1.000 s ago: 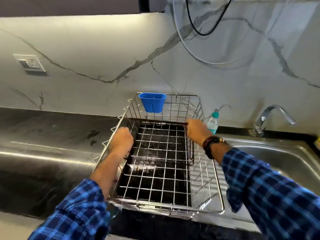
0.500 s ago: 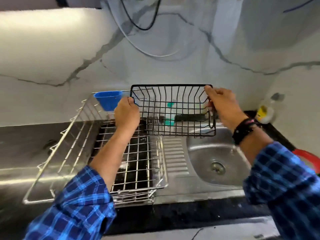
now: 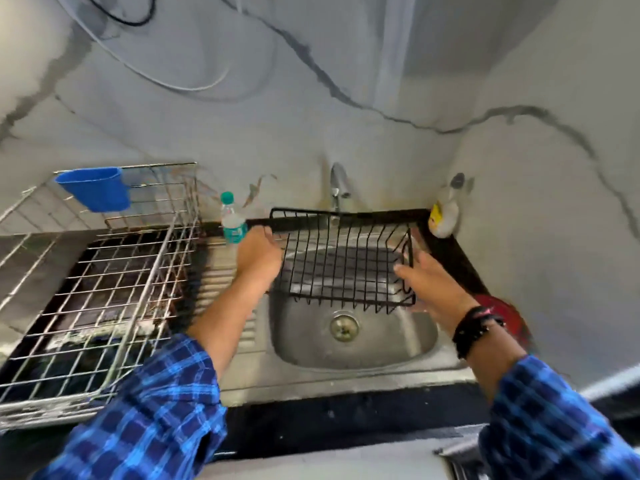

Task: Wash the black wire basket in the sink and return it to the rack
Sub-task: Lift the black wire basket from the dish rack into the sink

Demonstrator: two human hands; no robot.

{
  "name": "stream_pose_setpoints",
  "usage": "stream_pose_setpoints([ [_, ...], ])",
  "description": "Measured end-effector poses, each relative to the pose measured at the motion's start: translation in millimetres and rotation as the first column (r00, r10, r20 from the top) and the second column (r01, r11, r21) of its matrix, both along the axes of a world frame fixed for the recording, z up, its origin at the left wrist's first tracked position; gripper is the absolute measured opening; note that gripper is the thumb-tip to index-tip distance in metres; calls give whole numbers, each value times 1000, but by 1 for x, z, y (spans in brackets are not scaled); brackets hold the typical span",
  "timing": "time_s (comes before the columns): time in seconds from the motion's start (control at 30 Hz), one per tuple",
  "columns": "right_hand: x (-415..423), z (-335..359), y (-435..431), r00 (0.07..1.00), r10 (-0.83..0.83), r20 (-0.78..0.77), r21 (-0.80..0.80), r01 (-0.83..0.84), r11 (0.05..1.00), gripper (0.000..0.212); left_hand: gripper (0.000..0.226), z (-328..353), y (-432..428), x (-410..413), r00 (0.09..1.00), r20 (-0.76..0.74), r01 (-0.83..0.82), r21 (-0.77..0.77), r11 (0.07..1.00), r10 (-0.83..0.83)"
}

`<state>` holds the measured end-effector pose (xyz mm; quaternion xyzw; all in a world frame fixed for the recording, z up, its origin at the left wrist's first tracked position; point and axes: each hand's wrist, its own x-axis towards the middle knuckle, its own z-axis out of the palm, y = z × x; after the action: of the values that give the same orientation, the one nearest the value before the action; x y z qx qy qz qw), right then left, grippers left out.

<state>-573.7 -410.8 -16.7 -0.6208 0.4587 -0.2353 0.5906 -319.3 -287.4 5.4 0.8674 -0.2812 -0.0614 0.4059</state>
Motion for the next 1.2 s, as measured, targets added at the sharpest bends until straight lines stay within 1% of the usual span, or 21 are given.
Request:
stream_pose_setpoints([
  [0.03,-5,-9,-7,998,36,-54,73,-32,997,29,32,-15,-7,-4,1000,-29,-4,32,999,5],
  [0.07,-8,-18,-13,992,62,-109,102,-51,993,23,31,-29,-14,-8,998,-62,-18,53,998,22],
  [0.13,-11,-37,-25,981,55,-188,99,-37,994,15,31,-56,-26,-11,987,-139,-66,98,993,79],
  [0.2,-10,-55,-36,985,-1,-171,133,24,991,15,32,-77,-38,-15,968,-210,-114,110,987,135],
  [0.23,-7,-62,-39,988,-32,-148,161,56,985,18,33,-90,-45,-14,960,-247,-112,91,990,131],
  [0.27,-4,-70,-41,988,-55,-145,181,81,980,26,36,-100,-50,-13,950,-292,-97,60,993,111],
  [0.3,-1,-81,-46,983,-71,-167,193,103,976,34,40,-114,-59,-9,935,-343,-79,46,996,90],
  [0.37,6,-100,-55,969,-91,-229,204,139,969,44,40,-151,-78,6,903,-425,-23,88,996,58],
  [0.43,12,-115,-66,947,-91,-308,221,165,961,45,27,-185,-91,15,869,-493,51,172,984,41],
  [0.47,15,-124,-71,936,-73,-345,247,165,955,45,24,-198,-94,18,849,-526,60,183,981,46],
  [0.53,21,-141,-80,919,-52,-392,281,174,944,46,27,-218,-96,21,816,-574,55,189,980,65],
  [0.6,25,-152,-86,910,-58,-410,260,178,949,48,30,-227,-95,21,820,-569,76,215,974,62],
  [0.7,35,-167,-98,891,-114,-439,204,222,954,49,31,-251,-106,32,828,-555,107,286,952,74],
  [0.77,39,-177,-104,877,-132,-462,176,236,956,46,30,-260,-112,34,855,-513,125,349,929,78],
  [0.83,42,-187,-111,856,-130,-500,132,223,966,39,31,-267,-115,31,865,-496,133,377,916,79],
  [0.93,42,-199,-113,803,-33,-596,79,100,992,23,32,-269,-112,20,863,-498,126,369,921,82],
  [1.0,42,-209,-113,770,54,-636,80,-3,997,17,34,-272,-108,15,854,-513,117,354,928,88],
  [1.07,41,-217,-116,739,97,-667,70,-68,995,19,38,-276,-109,15,856,-506,95,356,930,106],
  [1.13,40,-221,-117,734,112,-670,62,-96,993,23,44,-274,-110,16,854,-500,70,381,922,142],
  [1.2,40,-219,-117,725,128,-677,85,-96,992,28,47,-265,-111,15,874,-471,108,432,895,122],
])
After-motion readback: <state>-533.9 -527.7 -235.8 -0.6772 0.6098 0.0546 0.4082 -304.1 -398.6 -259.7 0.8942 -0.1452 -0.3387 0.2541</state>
